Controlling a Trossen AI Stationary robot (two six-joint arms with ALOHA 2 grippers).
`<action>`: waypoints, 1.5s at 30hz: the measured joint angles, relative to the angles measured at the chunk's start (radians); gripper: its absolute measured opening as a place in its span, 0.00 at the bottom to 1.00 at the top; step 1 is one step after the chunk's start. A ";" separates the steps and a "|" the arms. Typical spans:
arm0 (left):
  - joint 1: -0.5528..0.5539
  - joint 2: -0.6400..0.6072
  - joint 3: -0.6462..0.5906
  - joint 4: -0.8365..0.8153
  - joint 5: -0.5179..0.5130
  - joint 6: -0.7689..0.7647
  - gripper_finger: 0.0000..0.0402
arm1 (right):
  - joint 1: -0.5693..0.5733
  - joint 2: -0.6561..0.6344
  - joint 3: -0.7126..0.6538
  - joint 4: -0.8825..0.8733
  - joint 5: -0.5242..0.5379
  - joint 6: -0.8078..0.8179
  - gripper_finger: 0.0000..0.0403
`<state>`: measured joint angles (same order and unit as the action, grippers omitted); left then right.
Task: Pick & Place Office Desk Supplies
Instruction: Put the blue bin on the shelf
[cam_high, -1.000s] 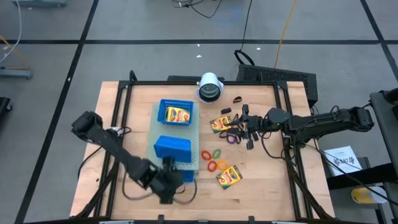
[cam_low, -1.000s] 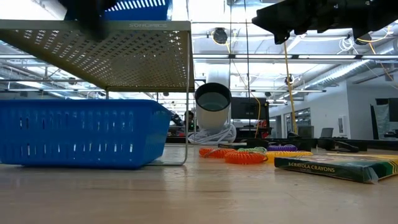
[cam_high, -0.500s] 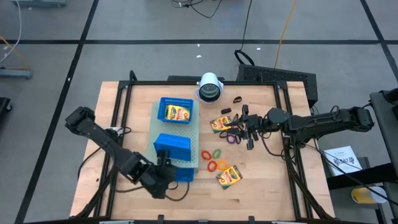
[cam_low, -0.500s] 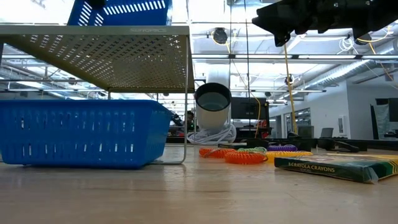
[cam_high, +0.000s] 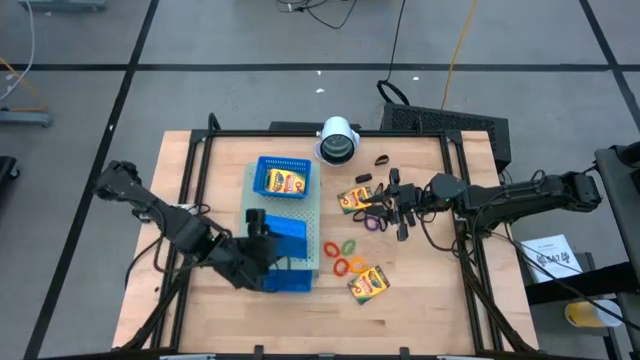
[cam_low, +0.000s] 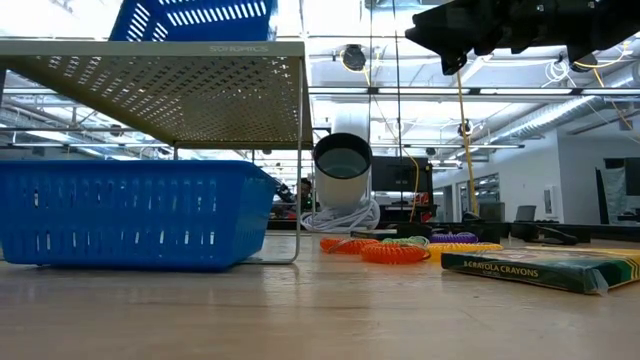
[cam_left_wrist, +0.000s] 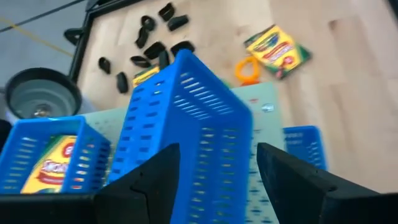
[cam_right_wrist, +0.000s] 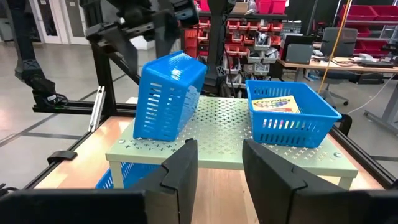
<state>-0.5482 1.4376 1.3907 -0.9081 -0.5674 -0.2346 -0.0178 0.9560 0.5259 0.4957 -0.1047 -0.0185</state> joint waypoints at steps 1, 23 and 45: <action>0.014 0.000 0.000 -0.004 0.000 0.010 0.56 | 0.000 0.000 0.000 0.000 0.000 0.000 0.29; -0.008 0.036 0.061 -0.014 0.159 -0.091 0.56 | 0.000 0.000 0.000 -0.010 0.000 0.000 0.29; -0.108 0.493 0.062 -0.025 0.203 -0.257 0.55 | 0.000 0.000 0.000 -0.014 0.000 0.026 0.29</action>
<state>-0.6566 1.9306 1.4529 -0.9333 -0.3641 -0.4912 -0.0177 0.9562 0.5255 0.4812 -0.1051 0.0073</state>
